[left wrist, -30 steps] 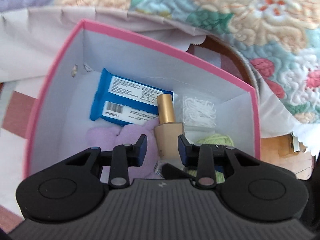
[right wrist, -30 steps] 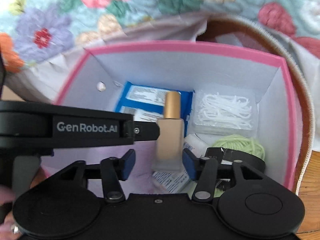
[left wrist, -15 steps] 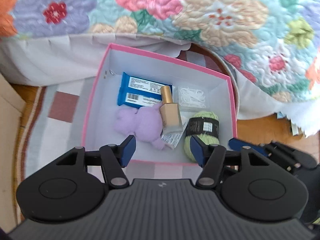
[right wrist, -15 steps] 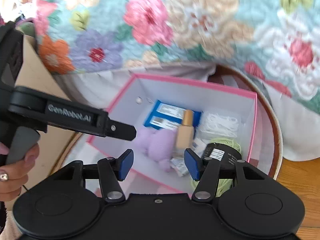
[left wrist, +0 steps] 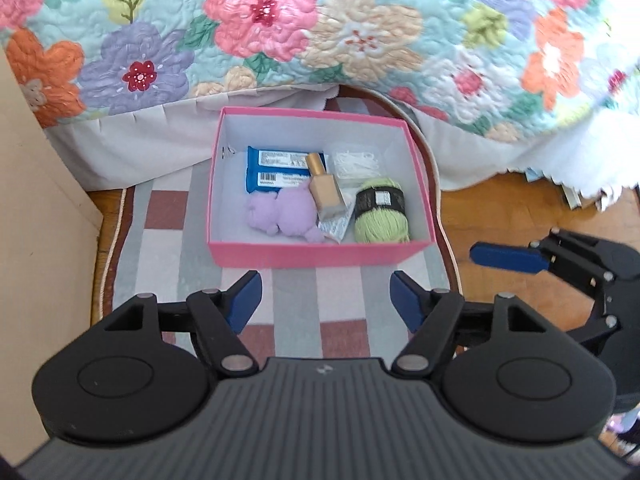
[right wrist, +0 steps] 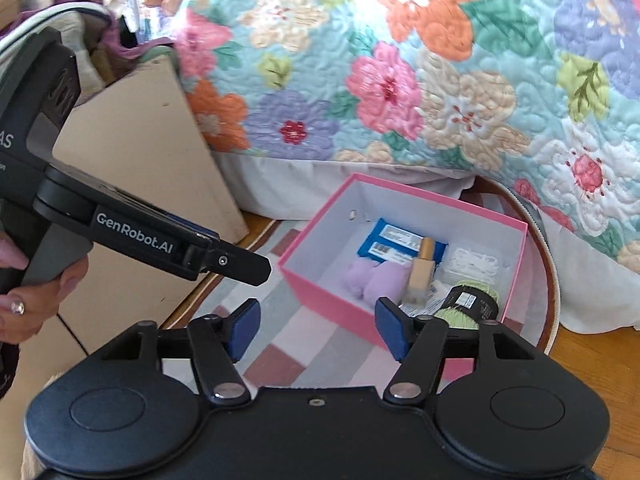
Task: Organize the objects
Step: 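Move the left tool down to the orange makeup sponge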
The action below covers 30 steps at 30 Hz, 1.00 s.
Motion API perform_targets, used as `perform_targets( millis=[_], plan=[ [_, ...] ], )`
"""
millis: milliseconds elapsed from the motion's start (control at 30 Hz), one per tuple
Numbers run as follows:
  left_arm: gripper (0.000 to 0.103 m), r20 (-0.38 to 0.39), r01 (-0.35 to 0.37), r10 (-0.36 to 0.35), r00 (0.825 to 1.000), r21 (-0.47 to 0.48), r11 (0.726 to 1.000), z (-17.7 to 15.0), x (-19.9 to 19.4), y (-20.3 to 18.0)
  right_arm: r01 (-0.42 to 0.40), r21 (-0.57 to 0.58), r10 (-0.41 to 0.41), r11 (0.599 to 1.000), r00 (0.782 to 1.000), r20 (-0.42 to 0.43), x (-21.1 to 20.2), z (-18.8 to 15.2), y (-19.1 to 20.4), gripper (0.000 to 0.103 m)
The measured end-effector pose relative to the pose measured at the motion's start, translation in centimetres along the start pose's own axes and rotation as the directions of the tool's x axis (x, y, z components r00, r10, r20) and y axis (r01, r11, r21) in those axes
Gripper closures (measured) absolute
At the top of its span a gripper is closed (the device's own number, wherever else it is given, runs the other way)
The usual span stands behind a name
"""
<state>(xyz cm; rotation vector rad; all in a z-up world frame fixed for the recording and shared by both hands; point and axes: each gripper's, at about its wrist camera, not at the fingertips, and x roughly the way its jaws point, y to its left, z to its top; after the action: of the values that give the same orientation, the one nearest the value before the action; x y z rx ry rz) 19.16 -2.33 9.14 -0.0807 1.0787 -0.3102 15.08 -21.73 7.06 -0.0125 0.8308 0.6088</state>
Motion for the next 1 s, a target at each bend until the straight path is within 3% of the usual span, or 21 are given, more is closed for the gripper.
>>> perform_targets(
  millis=[267, 433, 700, 1000],
  plan=[
    [0.033, -0.019, 0.010, -0.009, 1.000, 0.072, 0.997, -4.7, -1.3, -3.3, -0.001, -0.032, 0.000, 0.999, 1.000, -0.026, -4.0, -4.4, -0.6, 0.029],
    [0.033, -0.024, 0.030, -0.028, 0.999, 0.094, 0.995, -6.8, -0.1, -5.1, 0.012, -0.037, -0.014, 0.999, 0.999, -0.037, -5.0, -7.7, -1.6, 0.028],
    [0.033, -0.071, 0.061, -0.054, 0.996, 0.108, 0.992, -9.4, 5.2, -6.9, 0.075, -0.029, -0.076, 0.997, 0.996, -0.039, -2.8, -13.2, -4.0, 0.028],
    [0.033, -0.030, 0.080, -0.076, 0.997, 0.159, 0.984, -10.9, 10.5, -8.5, 0.126, -0.007, -0.126, 0.992, 0.992, 0.016, 2.1, -18.5, -6.4, 0.027]
  ],
)
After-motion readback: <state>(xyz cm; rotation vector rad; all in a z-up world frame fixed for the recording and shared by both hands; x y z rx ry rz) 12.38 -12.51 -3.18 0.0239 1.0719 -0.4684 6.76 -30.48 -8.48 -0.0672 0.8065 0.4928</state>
